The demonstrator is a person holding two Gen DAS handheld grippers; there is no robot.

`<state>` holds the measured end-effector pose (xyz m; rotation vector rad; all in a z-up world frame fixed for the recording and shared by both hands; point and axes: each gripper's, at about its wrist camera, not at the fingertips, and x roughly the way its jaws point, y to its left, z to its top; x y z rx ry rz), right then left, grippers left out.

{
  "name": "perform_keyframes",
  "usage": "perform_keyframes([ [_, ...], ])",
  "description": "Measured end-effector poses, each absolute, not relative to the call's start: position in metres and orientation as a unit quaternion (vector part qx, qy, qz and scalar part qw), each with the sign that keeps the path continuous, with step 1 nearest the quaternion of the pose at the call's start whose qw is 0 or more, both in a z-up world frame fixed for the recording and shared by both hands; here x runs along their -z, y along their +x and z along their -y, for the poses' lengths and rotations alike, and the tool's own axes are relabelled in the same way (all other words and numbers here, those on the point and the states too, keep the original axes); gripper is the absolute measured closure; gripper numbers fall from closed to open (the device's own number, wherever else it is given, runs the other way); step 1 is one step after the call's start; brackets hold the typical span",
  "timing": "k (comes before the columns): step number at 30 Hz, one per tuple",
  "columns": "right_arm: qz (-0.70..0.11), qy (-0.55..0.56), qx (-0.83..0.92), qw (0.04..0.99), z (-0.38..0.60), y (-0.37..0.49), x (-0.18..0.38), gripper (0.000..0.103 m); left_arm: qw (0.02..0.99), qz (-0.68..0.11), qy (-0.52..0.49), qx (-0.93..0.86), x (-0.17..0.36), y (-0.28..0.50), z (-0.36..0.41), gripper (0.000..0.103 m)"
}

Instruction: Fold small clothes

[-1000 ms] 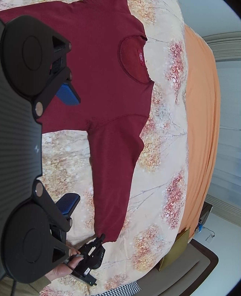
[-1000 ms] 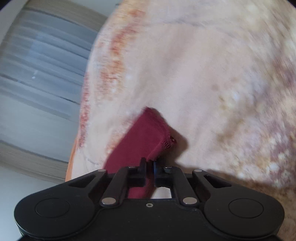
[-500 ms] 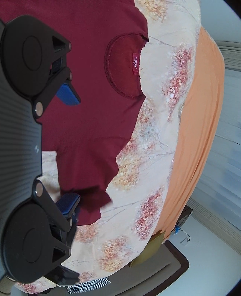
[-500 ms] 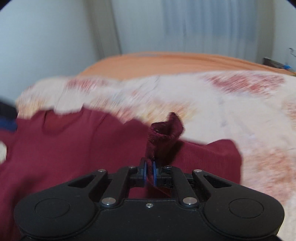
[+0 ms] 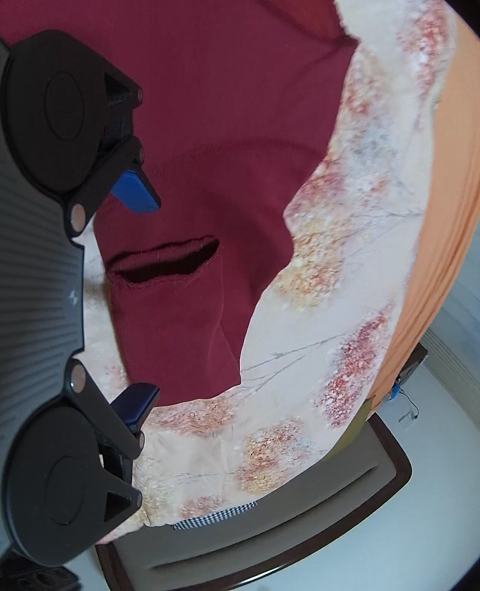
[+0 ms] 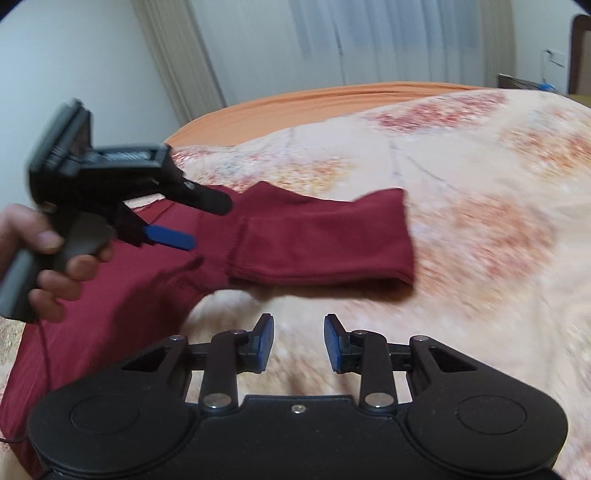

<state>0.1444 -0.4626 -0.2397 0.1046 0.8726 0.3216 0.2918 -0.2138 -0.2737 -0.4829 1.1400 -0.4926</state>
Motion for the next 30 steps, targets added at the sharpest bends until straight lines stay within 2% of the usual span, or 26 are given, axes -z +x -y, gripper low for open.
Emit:
perform_keyframes([
  [2,-0.417,0.062,-0.148,0.895,0.472,0.137,0.236,0.068,0.779,-0.535,-0.23,0.233,0.285,0.298,0.22,0.012],
  [5,-0.411,0.066,-0.152,0.896,0.477,0.128,0.235,0.067,0.776,-0.543,-0.231,0.223,0.299,0.306,0.223,0.025],
  [7,-0.41,0.066,-0.159,0.896,0.478,0.127,0.235,0.067,0.772,-0.546,-0.243,0.216,0.308,0.309,0.22,0.027],
  [10,-0.411,0.068,-0.165,0.894,0.477,0.129,0.237,0.067,0.768,-0.549,-0.259,0.205,0.319,0.312,0.216,0.038],
  [11,-0.412,0.069,-0.166,0.894,0.477,0.129,0.237,0.067,0.767,-0.549,-0.264,0.202,0.321,0.312,0.215,0.048],
  [12,-0.411,0.069,-0.165,0.894,0.477,0.129,0.236,0.067,0.765,-0.549,-0.272,0.2,0.324,0.312,0.214,0.068],
  [14,-0.41,0.071,-0.161,0.895,0.479,0.129,0.235,0.067,0.76,-0.552,-0.281,0.197,0.327,0.311,0.212,0.096],
  [18,-0.409,0.069,-0.151,0.897,0.483,0.131,0.23,0.067,0.772,-0.53,-0.284,0.204,0.318,0.308,0.21,0.1],
  [22,-0.406,0.071,-0.143,0.9,0.485,0.135,0.224,0.065,0.795,-0.48,-0.314,0.198,0.283,0.299,0.18,0.101],
  [25,-0.401,0.074,-0.141,0.902,0.482,0.139,0.219,0.064,0.819,-0.446,-0.315,0.175,0.252,0.285,0.132,0.101],
  [30,-0.397,0.079,-0.152,0.902,0.465,0.151,0.216,0.061,0.863,-0.41,-0.294,0.036,0.219,0.248,0.0,0.101],
])
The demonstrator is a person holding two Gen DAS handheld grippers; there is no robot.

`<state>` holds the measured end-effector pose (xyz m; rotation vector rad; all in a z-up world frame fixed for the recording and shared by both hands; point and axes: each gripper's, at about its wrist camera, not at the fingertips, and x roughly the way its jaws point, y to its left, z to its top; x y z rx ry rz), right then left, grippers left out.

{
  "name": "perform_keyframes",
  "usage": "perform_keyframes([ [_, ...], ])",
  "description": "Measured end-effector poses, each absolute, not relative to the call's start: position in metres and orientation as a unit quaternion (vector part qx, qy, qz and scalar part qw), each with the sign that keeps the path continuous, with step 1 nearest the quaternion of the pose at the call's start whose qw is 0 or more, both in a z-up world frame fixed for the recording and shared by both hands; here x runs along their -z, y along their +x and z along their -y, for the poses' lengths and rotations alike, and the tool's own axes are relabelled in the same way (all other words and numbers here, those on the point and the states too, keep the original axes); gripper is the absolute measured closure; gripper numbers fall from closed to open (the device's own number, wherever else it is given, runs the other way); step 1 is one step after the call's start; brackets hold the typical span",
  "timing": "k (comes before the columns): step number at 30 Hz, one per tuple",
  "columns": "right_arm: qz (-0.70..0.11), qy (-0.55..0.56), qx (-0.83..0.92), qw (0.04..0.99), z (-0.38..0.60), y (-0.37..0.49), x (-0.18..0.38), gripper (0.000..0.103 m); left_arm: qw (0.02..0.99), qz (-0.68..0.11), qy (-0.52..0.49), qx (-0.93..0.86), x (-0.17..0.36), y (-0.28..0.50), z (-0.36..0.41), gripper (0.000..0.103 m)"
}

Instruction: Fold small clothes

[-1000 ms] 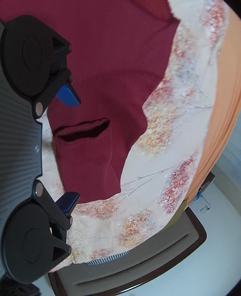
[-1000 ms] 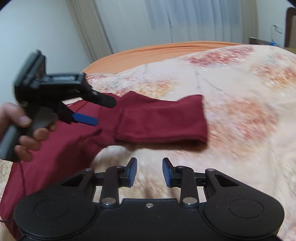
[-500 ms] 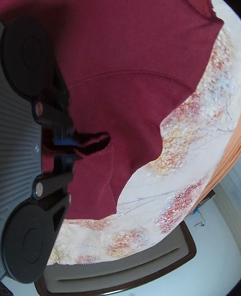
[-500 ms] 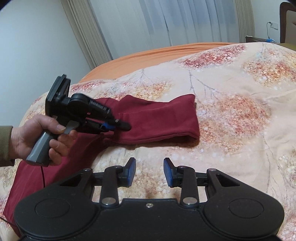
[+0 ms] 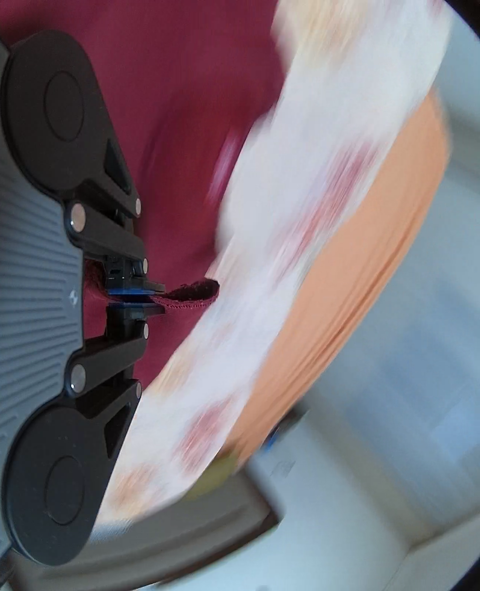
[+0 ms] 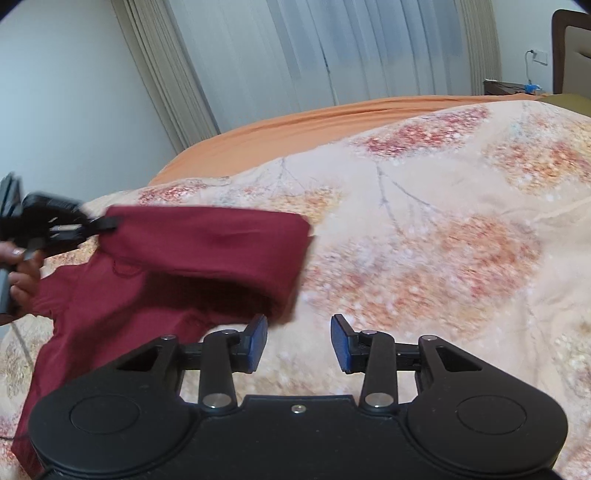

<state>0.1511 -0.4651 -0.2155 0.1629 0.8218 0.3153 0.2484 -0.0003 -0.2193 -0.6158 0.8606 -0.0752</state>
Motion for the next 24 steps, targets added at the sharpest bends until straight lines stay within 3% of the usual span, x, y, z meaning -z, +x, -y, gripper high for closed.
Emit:
perform_keyframes([
  [7,-0.408,0.13,-0.196,0.882,0.418,0.19,0.229,0.059,0.839,-0.45,-0.271,-0.139,0.248,0.222,-0.13,0.101],
  [14,-0.415,0.232,-0.216,0.853,0.38,0.289,0.268,0.056,0.831,-0.444,-0.299,-0.152,0.256,0.205,-0.16,0.1],
  [21,-0.456,0.277,-0.204,0.821,0.363,0.358,0.317,0.062,0.825,-0.456,-0.303,-0.137,0.266,0.202,-0.176,0.1],
  [24,-0.473,0.295,-0.221,0.8,0.355,0.366,0.326,0.074,0.828,-0.463,-0.29,-0.128,0.271,0.207,-0.176,0.1],
])
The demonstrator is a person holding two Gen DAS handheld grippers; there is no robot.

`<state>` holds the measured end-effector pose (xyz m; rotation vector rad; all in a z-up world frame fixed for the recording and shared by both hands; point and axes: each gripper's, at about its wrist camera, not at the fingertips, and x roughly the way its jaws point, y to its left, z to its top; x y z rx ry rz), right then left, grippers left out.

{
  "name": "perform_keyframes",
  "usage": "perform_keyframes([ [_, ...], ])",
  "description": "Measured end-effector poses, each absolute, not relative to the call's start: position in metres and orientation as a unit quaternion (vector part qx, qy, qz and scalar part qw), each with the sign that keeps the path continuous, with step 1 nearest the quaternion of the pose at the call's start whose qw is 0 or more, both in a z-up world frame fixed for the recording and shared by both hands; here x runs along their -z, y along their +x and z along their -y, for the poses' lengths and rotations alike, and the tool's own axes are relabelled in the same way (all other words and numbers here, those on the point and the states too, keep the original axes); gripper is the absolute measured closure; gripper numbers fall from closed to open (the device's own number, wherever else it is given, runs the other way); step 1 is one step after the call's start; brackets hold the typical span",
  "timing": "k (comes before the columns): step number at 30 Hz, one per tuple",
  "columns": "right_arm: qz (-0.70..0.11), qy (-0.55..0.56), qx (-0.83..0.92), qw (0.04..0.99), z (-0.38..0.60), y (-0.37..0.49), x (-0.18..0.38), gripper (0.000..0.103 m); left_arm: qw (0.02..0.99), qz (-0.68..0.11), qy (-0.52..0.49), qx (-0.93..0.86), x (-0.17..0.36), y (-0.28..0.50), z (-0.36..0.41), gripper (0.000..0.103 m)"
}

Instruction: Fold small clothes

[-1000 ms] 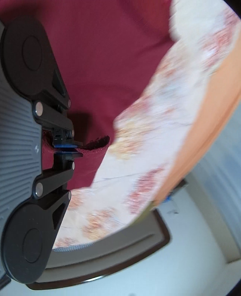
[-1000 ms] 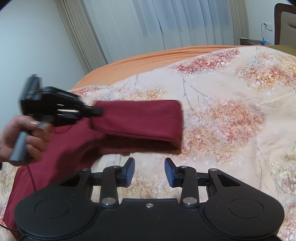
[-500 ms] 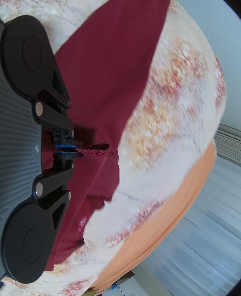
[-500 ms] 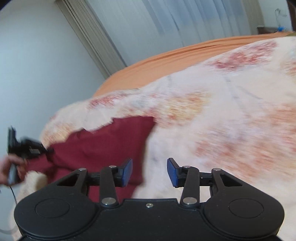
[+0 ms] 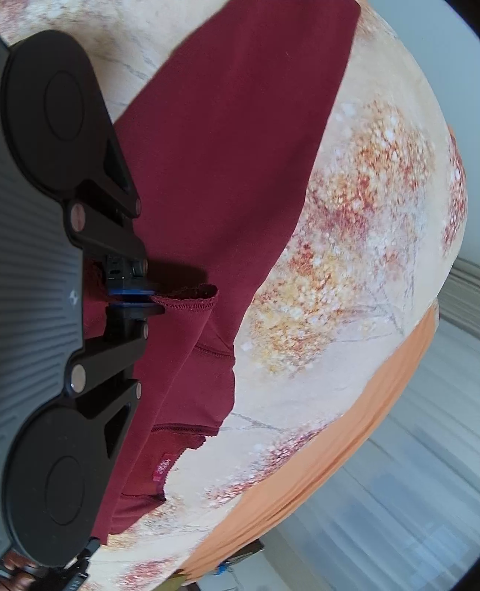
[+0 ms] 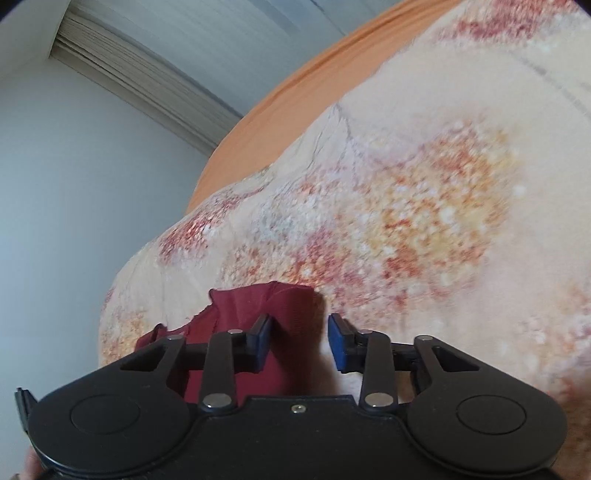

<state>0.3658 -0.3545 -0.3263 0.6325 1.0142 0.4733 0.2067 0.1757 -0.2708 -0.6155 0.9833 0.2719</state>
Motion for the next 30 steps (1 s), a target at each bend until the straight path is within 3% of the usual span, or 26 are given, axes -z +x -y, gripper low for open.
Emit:
perform_keyframes([
  [1,-0.477,0.296,-0.226,0.796,0.352,0.368,0.328,0.093,0.827,-0.466,-0.289,-0.125,0.273,0.208,-0.176,0.1],
  [2,-0.475,0.296,-0.234,0.795,0.349,0.37,0.327,0.098,0.826,-0.468,-0.289,-0.122,0.274,0.21,-0.177,0.1],
  [6,-0.455,0.304,-0.199,0.813,0.358,0.381,0.314,0.099,0.829,-0.462,-0.296,-0.106,0.272,0.216,-0.173,0.1],
  [9,-0.484,0.266,-0.179,0.814,0.353,0.386,0.323,0.097,0.83,-0.472,-0.278,-0.107,0.278,0.227,-0.165,0.1],
  [14,-0.476,0.279,-0.171,0.816,0.359,0.364,0.314,0.072,0.82,-0.487,-0.278,-0.116,0.293,0.236,-0.169,0.099],
  [15,-0.476,0.27,-0.183,0.817,0.358,0.353,0.309,0.072,0.821,-0.488,-0.275,-0.114,0.294,0.237,-0.169,0.099],
  [25,-0.535,0.261,-0.218,0.773,0.345,0.28,0.329,0.072,0.827,-0.486,-0.263,-0.104,0.292,0.238,-0.17,0.099],
  [26,-0.54,0.268,-0.22,0.767,0.345,0.278,0.333,0.073,0.826,-0.487,-0.263,-0.104,0.293,0.238,-0.171,0.099],
  [28,-0.552,0.281,-0.222,0.753,0.346,0.278,0.339,0.091,0.826,-0.488,-0.263,-0.106,0.293,0.239,-0.171,0.099],
  [30,-0.547,0.324,-0.209,0.743,0.357,0.277,0.335,0.091,0.826,-0.486,-0.262,-0.109,0.291,0.239,-0.171,0.099],
])
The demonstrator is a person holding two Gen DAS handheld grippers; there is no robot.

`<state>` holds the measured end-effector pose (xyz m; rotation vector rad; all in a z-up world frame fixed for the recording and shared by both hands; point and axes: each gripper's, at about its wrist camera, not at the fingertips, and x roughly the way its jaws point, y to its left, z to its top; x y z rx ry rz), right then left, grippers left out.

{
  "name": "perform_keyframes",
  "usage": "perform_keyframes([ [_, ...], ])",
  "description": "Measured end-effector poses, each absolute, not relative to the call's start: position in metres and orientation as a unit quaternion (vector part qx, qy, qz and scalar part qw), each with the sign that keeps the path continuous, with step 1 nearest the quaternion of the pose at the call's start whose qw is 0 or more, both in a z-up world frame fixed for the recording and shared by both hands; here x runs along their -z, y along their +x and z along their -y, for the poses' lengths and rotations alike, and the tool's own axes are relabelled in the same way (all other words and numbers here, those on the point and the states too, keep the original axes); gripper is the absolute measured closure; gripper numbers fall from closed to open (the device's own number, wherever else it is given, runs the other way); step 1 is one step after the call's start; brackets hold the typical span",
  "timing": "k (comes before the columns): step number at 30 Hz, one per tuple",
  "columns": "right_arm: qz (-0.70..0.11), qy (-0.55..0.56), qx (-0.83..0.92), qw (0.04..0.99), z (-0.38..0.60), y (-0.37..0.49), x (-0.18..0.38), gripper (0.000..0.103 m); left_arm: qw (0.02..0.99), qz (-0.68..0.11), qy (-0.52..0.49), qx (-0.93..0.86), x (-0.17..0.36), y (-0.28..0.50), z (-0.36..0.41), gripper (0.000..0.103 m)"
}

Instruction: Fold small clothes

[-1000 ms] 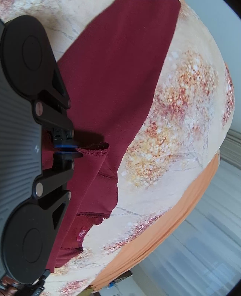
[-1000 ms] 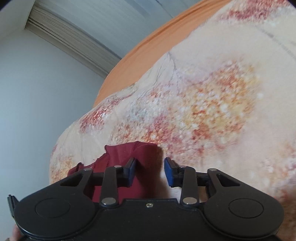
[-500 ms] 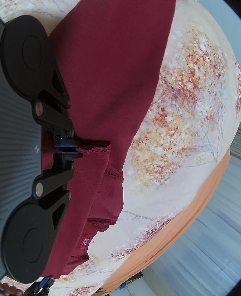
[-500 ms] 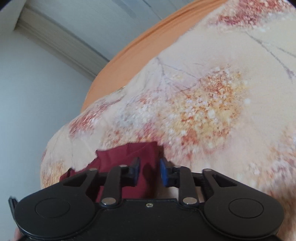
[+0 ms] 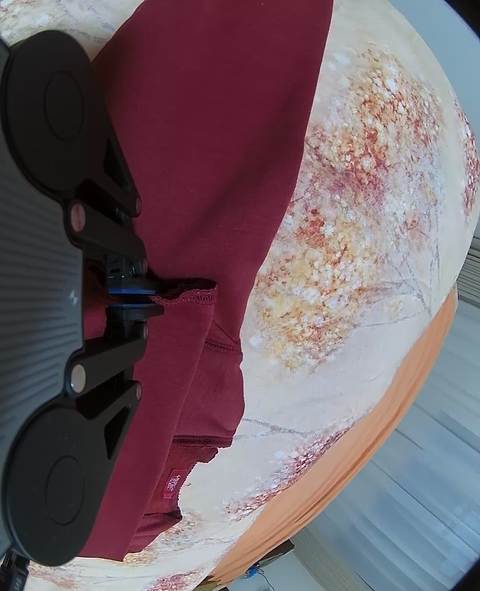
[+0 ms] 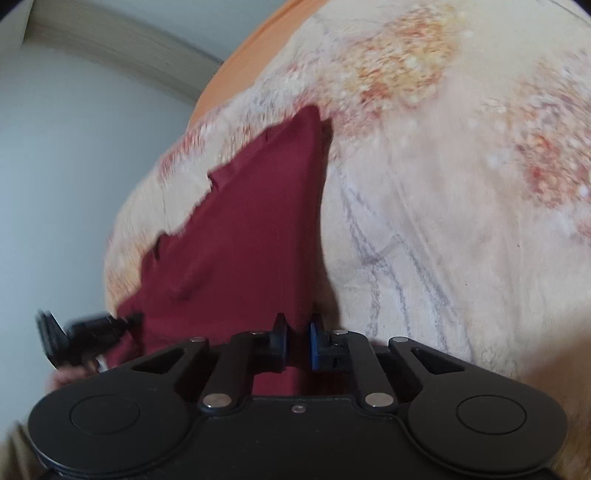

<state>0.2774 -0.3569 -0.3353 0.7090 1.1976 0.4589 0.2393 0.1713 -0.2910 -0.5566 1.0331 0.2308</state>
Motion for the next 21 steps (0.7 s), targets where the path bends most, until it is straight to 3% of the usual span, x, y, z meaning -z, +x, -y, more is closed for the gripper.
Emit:
perform_keyframes([
  [3,-0.547,0.331,-0.178,0.748,0.366,0.279,0.329,0.09,0.827,-0.488,-0.255,-0.113,0.293,0.241,-0.172,0.096],
  [8,-0.538,0.284,-0.175,0.774,0.36,0.274,0.311,0.07,0.827,-0.487,-0.253,-0.121,0.289,0.241,-0.17,0.093],
  [10,-0.52,0.277,-0.18,0.788,0.365,0.268,0.297,0.059,0.833,-0.479,-0.248,-0.126,0.281,0.234,-0.17,0.083],
  [12,-0.51,0.268,-0.188,0.795,0.365,0.26,0.283,0.048,0.838,-0.471,-0.246,-0.125,0.274,0.225,-0.171,0.058],
  [17,-0.482,0.209,-0.225,0.82,0.355,0.229,0.244,0.021,0.834,-0.465,-0.266,-0.131,0.26,0.185,-0.168,0.036],
  [21,-0.464,0.174,-0.255,0.83,0.342,0.199,0.215,0.014,0.834,-0.455,-0.281,-0.132,0.242,0.142,-0.149,0.021],
])
